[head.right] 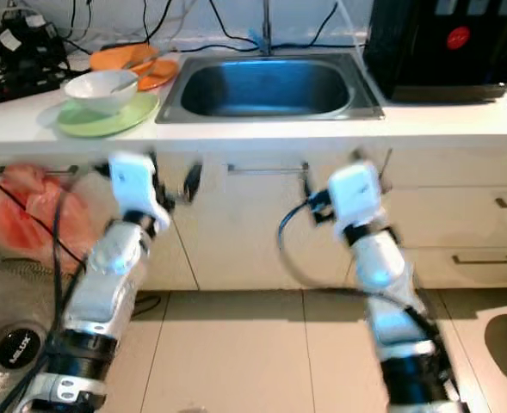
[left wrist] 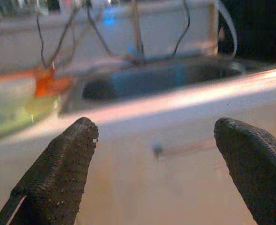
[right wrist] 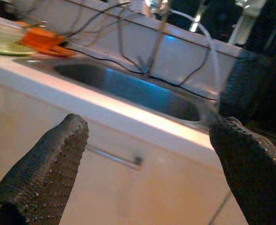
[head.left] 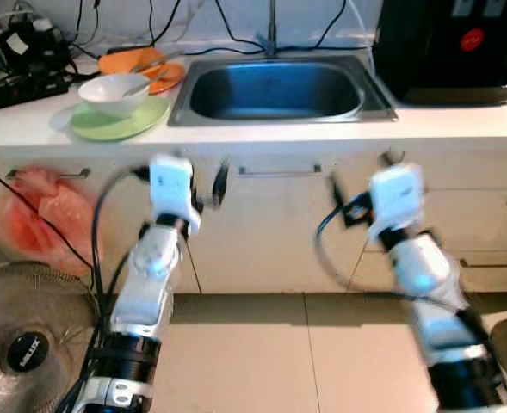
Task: Kitchen organization
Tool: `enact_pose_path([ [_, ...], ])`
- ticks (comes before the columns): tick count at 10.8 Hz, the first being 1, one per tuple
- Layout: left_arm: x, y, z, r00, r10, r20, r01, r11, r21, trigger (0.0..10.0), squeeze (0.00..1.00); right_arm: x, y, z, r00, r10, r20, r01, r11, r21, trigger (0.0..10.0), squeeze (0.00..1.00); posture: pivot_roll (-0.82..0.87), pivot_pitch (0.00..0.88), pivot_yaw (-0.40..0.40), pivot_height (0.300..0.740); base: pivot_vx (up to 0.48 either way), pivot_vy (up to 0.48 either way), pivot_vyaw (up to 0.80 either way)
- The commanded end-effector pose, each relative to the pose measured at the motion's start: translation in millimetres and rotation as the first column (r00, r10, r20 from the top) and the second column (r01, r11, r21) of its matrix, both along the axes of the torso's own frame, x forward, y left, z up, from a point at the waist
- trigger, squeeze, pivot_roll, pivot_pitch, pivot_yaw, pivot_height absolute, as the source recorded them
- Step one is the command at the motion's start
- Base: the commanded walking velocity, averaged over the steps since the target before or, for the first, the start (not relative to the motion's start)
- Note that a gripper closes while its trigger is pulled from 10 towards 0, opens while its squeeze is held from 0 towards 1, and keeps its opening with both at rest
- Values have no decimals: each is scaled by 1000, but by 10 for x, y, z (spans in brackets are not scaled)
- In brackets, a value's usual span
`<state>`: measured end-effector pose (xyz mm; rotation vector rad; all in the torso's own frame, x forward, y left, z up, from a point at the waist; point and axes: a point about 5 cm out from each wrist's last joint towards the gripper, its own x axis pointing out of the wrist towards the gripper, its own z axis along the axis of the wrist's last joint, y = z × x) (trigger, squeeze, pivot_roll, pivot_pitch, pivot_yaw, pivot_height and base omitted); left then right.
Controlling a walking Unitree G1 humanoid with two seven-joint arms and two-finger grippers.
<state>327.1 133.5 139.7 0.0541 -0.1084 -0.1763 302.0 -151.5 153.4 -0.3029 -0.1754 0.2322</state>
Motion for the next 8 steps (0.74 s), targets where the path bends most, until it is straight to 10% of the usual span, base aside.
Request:
enact_pose_path([
  [1, -8, 112, -212, 996, 48, -78, -47, 999, 17, 10000, 0, -45, 63, -171, 998, 38, -50, -37, 999, 6, 10000, 1000, 100, 0, 64, 740, 0, 0, 0],
  [4, -248, 400, -1170, 872, 195, -449, -167, 981, 103, 10000, 0, -265, 58, -1105, 942, 19, -336, -39, 998, -53, 10000, 1000, 86, 0, 55, 740, 0, 0, 0],
  [8, -465, 462, -1555, 762, 262, -592, -156, 962, 225, 10000, 0, -500, -188, -1763, 798, -121, -591, 89, 993, -83, 10000, 1000, 69, 0, 39, 740, 0, 0, 0],
])
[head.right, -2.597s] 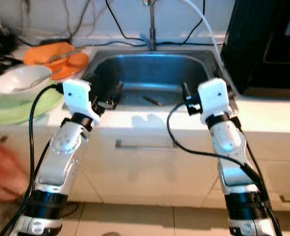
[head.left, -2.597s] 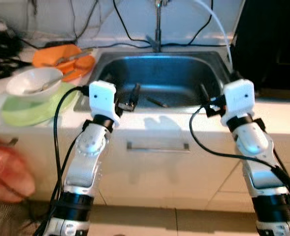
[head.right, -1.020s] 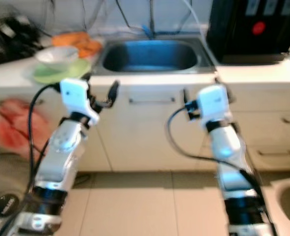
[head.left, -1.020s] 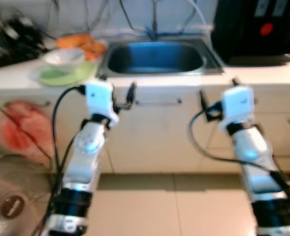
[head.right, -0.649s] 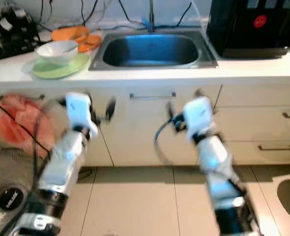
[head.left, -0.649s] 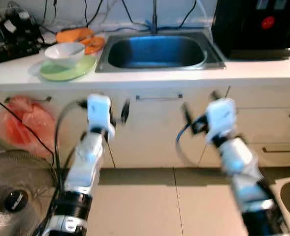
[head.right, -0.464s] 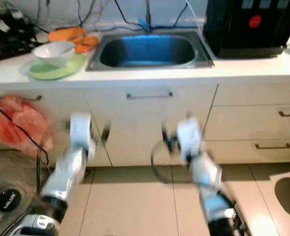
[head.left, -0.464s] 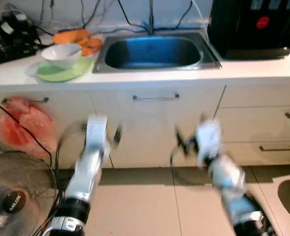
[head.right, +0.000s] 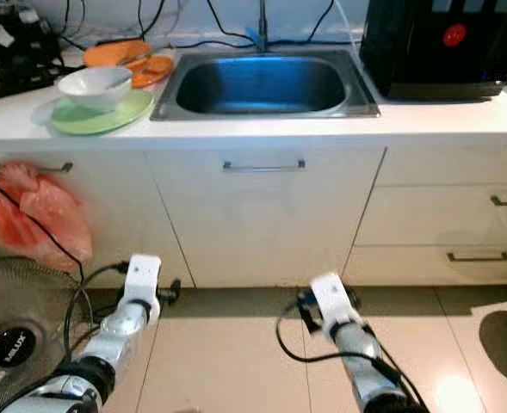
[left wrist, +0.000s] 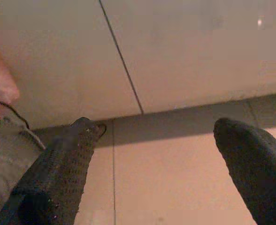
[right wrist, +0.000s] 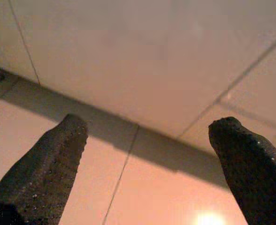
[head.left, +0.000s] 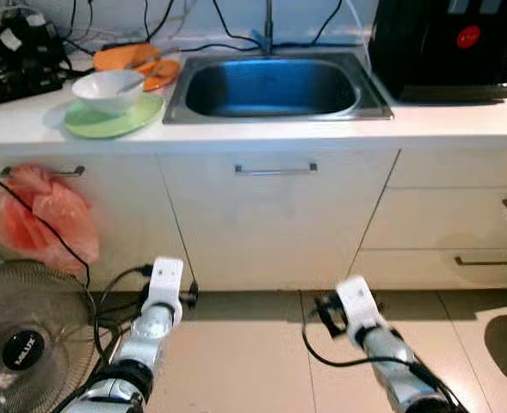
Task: Kitchen organization
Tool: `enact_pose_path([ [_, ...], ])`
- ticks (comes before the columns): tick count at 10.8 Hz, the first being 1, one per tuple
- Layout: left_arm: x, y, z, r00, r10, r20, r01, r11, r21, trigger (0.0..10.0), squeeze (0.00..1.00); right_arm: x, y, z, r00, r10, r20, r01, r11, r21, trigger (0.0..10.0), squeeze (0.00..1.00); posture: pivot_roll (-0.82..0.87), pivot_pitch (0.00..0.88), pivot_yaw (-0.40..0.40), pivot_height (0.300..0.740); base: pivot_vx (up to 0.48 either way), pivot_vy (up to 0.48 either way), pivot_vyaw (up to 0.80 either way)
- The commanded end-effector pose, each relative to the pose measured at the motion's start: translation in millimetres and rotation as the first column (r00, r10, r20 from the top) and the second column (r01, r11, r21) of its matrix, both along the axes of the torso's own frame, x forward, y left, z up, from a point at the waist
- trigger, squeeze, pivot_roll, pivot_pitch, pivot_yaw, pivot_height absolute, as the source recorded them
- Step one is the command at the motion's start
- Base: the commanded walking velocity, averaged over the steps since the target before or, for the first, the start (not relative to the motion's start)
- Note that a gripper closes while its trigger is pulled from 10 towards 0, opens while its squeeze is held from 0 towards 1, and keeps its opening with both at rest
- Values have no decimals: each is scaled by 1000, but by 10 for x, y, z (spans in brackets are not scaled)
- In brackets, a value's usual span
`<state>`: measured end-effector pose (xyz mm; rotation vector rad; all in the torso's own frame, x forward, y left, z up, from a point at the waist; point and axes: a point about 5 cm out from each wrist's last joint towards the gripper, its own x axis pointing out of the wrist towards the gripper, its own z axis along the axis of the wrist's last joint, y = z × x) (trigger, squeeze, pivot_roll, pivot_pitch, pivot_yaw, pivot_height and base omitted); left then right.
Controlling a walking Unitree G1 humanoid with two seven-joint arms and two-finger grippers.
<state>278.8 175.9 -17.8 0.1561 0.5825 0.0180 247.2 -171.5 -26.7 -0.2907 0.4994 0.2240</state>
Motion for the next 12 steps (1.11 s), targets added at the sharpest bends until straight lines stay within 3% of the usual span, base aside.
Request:
enact_pose_path([
  [1, -49, 65, -53, 999, 20, -41, -19, 1000, 16, 10000, 0, -1, -28, -36, 998, -61, -27, 62, 997, 37, 10000, 1000, 50, 0, 30, 740, 0, 0, 0],
  [3, -142, 160, -139, 987, 119, -105, -119, 993, 4, 10000, 0, -80, -107, -143, 989, -115, -91, 119, 992, 45, 10000, 1000, 31, 0, 13, 740, 0, 0, 0],
  [4, -178, 164, -170, 985, 123, -124, -121, 992, 25, 10000, 0, -110, -105, -178, 988, -107, -114, 112, 993, 38, 10000, 1000, 36, 0, 5, 740, 0, 0, 0],
  [7, -382, 210, -315, 977, 102, -189, -93, 994, 53, 10000, 0, -178, -94, -248, 982, -102, -158, 106, 994, 17, 10000, 1000, 50, 9, 7, 740, 0, 0, 0],
  [10, -614, 207, -471, 956, 41, -291, -50, 998, -23, 10000, 0, -309, -118, -348, 968, -123, -218, 123, 992, -12, 10000, 965, 64, 21, 31, 740, 0, 0, 0],
  [12, -698, 248, -513, 945, 6, -326, -17, 999, -30, 10000, 0, -372, -137, -392, 956, -148, -253, 150, 989, -13, 10000, 859, 74, 16, 38, 740, 0, 0, 0],
])
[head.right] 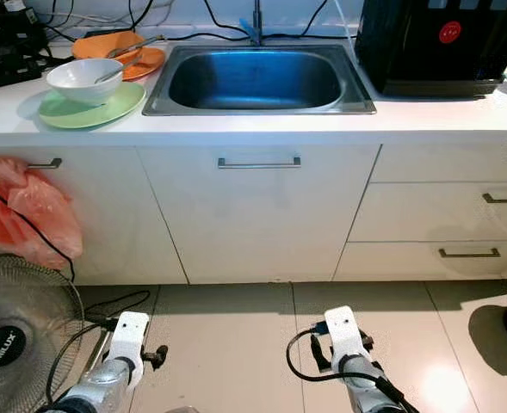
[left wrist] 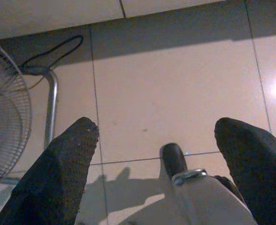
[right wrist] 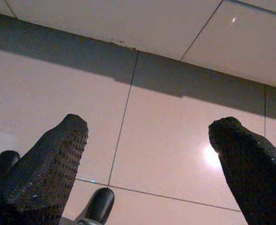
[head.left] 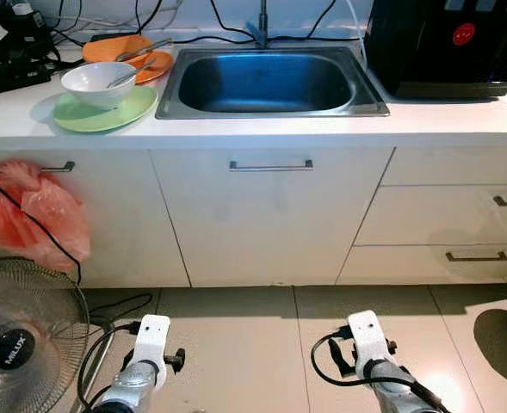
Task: Kitchen organization
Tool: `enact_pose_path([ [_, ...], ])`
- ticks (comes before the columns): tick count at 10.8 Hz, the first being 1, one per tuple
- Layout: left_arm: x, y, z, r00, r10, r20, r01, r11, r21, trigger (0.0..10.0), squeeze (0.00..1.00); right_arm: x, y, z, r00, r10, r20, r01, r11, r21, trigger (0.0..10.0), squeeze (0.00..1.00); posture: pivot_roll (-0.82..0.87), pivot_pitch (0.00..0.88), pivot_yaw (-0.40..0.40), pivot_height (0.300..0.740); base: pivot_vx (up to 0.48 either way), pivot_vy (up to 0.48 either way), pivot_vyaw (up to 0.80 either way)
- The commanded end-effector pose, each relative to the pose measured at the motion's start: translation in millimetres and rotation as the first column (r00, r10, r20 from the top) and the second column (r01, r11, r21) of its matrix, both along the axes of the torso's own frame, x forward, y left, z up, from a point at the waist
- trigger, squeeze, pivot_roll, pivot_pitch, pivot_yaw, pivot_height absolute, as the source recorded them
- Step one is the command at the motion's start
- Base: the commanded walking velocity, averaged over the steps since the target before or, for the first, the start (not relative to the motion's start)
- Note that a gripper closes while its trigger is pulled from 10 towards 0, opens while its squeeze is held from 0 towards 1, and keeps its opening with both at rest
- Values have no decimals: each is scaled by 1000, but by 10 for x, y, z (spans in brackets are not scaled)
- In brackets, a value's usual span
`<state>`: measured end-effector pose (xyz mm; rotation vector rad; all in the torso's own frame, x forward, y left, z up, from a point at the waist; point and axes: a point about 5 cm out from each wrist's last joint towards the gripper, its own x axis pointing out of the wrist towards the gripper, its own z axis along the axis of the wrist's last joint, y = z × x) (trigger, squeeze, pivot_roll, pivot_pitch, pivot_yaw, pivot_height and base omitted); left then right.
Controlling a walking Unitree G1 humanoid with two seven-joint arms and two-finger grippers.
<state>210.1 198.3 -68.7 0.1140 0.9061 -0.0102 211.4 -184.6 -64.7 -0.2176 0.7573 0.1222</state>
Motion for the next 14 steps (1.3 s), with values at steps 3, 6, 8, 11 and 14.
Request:
enact_pose_path([
  [3, -2, 40, 4, 1000, -5, -11, 5, 1000, -2, 10000, 0, -36, -34, -28, 999, -7, -32, 7, 1000, -20, 10000, 541, 76, 12, 42, 740, 107, 0, 0],
  [6, -18, 27, -7, 999, -29, -21, 29, 1000, 3, 10000, 0, -76, -50, -49, 999, -16, -43, 15, 1000, -27, 10000, 525, 74, 13, 48, 740, 480, 0, 0],
  [8, -24, 37, -8, 1000, -16, -20, 16, 1000, -5, 10000, 0, -100, -42, -63, 999, -17, -49, 16, 999, -29, 10000, 525, 76, 17, 51, 740, 480, 0, 0],
  [11, -34, 69, -9, 999, -24, -26, 24, 1000, 9, 10000, 0, -119, -24, -78, 998, -15, -57, 13, 999, -32, 10000, 525, 79, 22, 54, 740, 475, 0, 0],
  [14, -53, 61, -22, 999, -28, -34, 28, 999, 15, 10000, 0, -157, -32, -97, 998, -11, -67, 8, 999, -40, 10000, 522, 77, 24, 53, 740, 471, 0, 0],
])
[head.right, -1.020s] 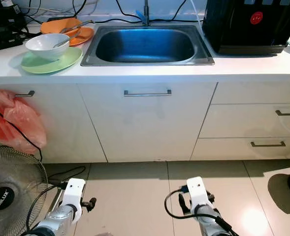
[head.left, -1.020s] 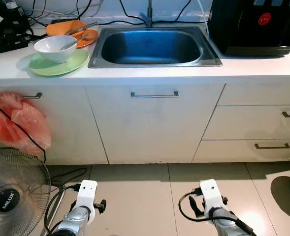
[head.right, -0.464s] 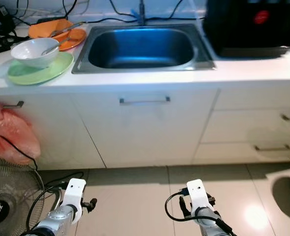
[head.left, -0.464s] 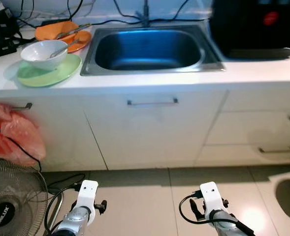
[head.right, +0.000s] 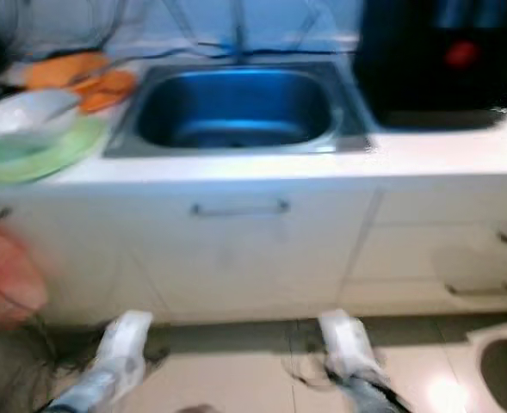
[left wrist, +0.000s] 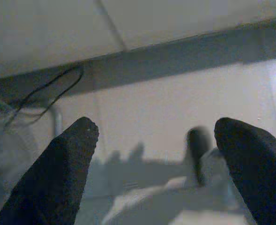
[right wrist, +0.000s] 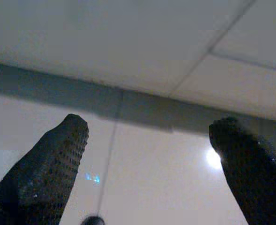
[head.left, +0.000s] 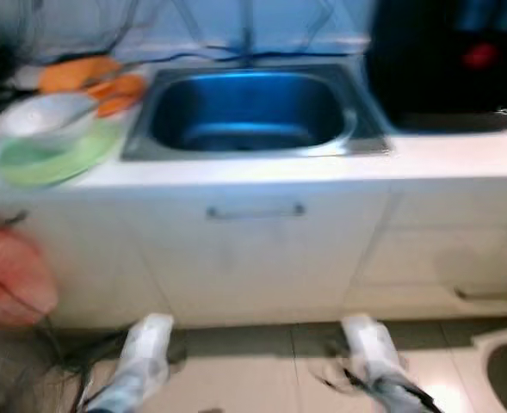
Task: Kitchen organization
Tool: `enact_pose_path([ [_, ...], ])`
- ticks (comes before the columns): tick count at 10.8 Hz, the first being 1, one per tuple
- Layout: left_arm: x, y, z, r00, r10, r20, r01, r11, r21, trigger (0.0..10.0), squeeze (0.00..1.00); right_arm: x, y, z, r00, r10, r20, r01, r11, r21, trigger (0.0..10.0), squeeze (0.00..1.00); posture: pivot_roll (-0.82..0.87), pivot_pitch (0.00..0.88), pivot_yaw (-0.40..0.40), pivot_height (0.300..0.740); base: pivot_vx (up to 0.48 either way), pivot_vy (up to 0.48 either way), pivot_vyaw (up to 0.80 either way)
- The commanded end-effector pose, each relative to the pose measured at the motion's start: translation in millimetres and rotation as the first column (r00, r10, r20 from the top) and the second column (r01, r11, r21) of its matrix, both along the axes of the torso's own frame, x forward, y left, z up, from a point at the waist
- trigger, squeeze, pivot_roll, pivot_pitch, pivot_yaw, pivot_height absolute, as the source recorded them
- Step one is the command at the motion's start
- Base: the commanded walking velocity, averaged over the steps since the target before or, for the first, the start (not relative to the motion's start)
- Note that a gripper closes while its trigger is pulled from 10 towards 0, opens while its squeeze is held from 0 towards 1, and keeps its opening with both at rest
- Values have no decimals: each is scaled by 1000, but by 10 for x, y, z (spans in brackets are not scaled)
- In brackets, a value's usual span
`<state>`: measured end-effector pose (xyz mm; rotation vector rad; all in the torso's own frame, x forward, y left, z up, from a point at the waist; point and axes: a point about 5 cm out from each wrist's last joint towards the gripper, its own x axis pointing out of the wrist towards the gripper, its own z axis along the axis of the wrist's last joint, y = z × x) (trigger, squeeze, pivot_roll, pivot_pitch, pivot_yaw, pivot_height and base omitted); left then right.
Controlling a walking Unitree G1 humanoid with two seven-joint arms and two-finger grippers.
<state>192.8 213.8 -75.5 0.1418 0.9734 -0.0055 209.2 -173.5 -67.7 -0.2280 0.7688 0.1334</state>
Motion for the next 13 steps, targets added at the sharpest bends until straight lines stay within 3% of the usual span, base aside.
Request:
enact_pose_path([
  [1, 120, -99, 47, 999, -21, 36, 21, 1000, -14, 10000, 0, -139, -140, -69, 998, -17, -55, 15, 999, -37, 10000, 525, 77, 23, 50, 740, 0, 0, 0],
  [7, 39, -53, 9, 999, -42, 0, 42, 999, 19, 10000, 0, -83, -96, -43, 999, 26, -40, -28, 998, -53, 10000, 533, 78, 17, 50, 740, 0, 0, 97],
  [13, 52, -68, 13, 996, -88, -11, 89, 996, 32, 10000, 0, -97, -119, -46, 999, 30, -41, -33, 997, -67, 10000, 518, 79, 13, 55, 740, 0, 0, 108],
])
